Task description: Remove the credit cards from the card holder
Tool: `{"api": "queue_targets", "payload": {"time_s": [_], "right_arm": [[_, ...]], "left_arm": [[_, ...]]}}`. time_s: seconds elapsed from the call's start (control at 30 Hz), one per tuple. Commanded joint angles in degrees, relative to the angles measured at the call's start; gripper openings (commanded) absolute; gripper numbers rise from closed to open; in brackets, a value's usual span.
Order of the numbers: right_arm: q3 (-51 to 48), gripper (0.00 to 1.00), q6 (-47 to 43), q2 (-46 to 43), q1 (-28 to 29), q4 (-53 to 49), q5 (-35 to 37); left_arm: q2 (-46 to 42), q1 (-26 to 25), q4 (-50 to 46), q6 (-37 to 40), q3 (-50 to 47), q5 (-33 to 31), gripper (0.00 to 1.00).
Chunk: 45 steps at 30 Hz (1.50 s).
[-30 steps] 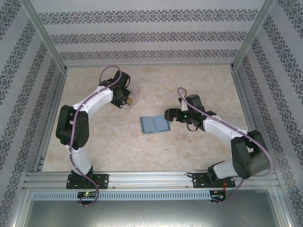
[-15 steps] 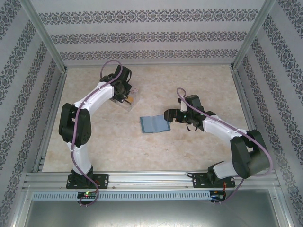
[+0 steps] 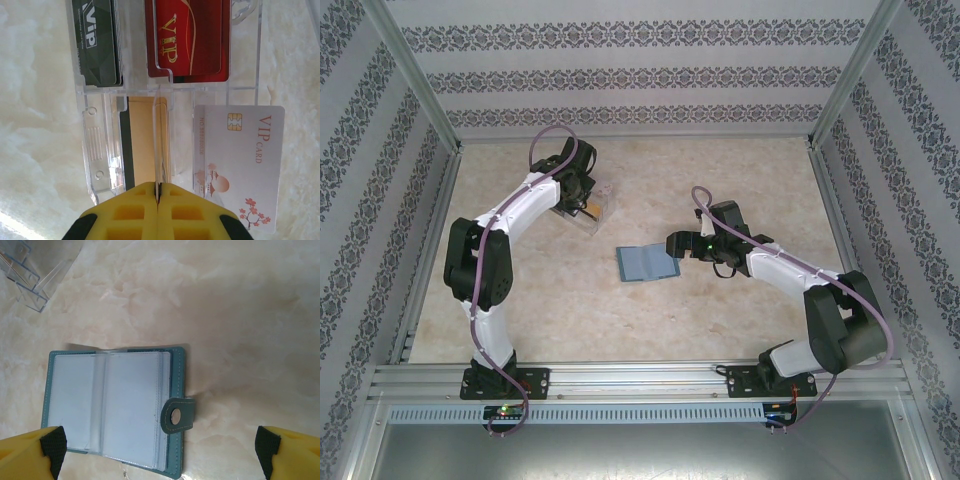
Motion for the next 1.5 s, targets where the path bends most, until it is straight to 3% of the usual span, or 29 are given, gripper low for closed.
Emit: {"api": "queue_targets", "payload": {"time_s": [0.0,0.57,0.73,1.1,1.47], "right_arm": [[0.2,0.98,-0.6,0.8,0.6,0.9,0.1],[0.6,0.98,-0.9,1.7,1.1,1.0,-1.2],[0.9,0.98,-0.8,2.3,1.2,1.0,-1.5],[1.0,0.98,-0.8,2.4,1.3,0.9,-1.3],[1.2,0.98,-0.9,2.4,1.3,0.3,-1.0]], "left_arm": [[-1.8,0.7,-1.2,2.3,-0.8,0.2,0.02],[-5.3,1.4,3.5,3.6,-3.9,2.9,0.01],[-4.8,1.6,3.3,4.7,-0.4,3.7,0.01],[-3.8,1.9,2.7,1.7,-5.4,4.9,0.01],[1.5,2.4,-0.2,3.1,0.7,5.4,0.04]]}}
